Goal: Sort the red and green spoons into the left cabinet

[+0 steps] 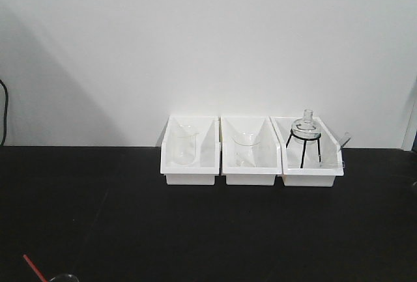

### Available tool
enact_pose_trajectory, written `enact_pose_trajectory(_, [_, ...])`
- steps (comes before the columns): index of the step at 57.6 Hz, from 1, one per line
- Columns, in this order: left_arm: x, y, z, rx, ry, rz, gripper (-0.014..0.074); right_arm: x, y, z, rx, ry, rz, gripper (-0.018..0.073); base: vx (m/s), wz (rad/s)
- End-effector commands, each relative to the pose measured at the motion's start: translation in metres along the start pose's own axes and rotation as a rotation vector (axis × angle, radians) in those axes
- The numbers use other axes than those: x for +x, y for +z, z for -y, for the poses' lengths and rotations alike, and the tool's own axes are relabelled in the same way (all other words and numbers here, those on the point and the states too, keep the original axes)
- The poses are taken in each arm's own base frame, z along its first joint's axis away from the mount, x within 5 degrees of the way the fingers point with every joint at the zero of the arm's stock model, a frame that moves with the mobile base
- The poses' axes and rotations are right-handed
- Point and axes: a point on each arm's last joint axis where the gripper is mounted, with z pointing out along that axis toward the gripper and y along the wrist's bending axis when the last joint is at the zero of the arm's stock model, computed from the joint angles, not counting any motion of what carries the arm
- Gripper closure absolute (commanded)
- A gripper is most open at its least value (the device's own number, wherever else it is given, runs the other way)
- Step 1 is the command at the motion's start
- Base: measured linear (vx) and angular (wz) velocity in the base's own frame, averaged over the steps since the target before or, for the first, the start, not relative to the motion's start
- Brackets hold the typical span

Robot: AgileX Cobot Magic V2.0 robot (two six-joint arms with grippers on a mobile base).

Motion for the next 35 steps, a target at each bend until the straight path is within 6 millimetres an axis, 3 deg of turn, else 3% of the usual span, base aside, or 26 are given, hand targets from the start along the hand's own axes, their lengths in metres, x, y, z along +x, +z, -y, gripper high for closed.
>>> enact_pose_trajectory(1, [-0.003, -0.0013, -0.0004, 0.001, -0.009, 0.087, 0.0597, -0.0062, -0.001, -0.0014, -0.017, -0.01, 0.088, 0.0562, 0.0, 0.0])
enact_pose_trajectory(35, [-0.003, -0.0013, -0.0004, 0.001, -0.009, 0.087, 0.0597, -0.0068, -0.0011, -0.0015, -0.019, -0.01, 0.094, 0.0562, 0.0, 0.0])
